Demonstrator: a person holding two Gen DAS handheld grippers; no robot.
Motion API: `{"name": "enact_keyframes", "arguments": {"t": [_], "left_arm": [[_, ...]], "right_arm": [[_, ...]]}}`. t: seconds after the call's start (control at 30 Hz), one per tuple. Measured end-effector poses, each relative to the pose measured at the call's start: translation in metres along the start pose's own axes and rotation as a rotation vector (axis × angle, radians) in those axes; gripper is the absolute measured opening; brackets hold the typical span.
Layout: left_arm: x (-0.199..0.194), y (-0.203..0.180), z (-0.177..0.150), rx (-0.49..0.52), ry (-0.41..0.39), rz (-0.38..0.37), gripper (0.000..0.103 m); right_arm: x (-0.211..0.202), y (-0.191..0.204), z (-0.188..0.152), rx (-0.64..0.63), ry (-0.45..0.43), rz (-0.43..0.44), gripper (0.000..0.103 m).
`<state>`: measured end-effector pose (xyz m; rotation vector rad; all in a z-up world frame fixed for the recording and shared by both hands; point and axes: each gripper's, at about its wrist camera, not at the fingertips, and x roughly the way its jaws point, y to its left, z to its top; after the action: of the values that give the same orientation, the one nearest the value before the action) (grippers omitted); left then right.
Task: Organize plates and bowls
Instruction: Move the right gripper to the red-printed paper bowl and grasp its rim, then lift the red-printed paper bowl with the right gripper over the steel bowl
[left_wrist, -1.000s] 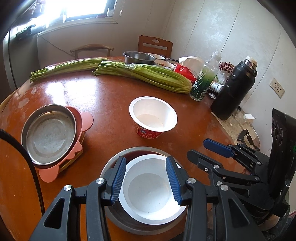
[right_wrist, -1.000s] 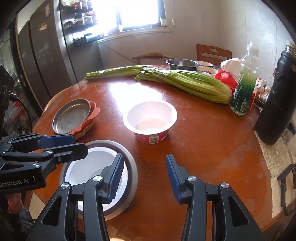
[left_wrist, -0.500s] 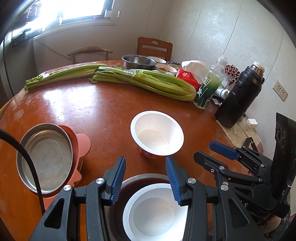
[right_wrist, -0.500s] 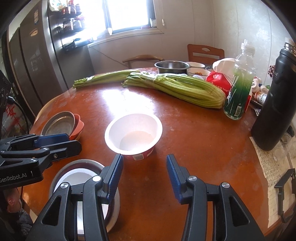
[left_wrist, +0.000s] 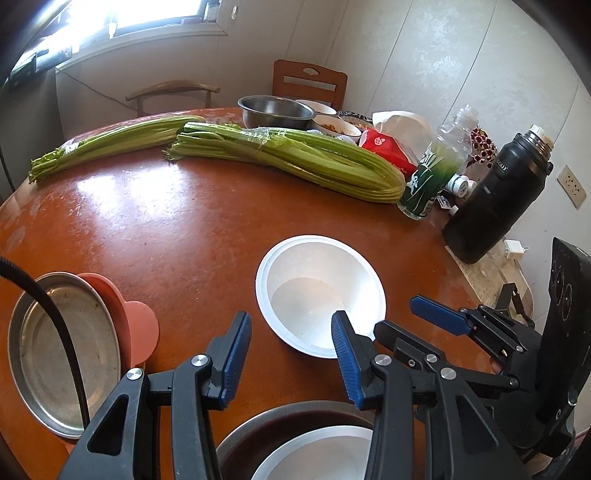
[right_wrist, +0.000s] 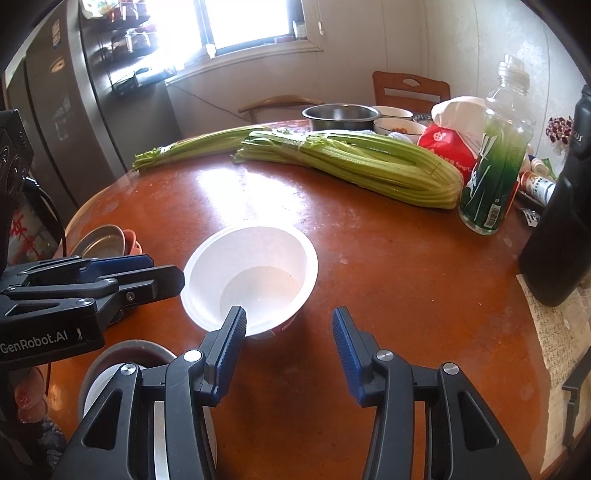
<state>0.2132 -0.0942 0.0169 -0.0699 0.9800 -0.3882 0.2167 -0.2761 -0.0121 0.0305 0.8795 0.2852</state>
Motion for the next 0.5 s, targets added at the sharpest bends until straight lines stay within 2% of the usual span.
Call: {"name": "enact_keyframes", "arguments": {"t": [0.5], "left_arm": [[0.039,0.007,0.011,-0.016,0.064,-0.02,0.045]], "right_arm": [[0.03,0.007,0.006,-0.029,0.027,0.014,0.05]]}}
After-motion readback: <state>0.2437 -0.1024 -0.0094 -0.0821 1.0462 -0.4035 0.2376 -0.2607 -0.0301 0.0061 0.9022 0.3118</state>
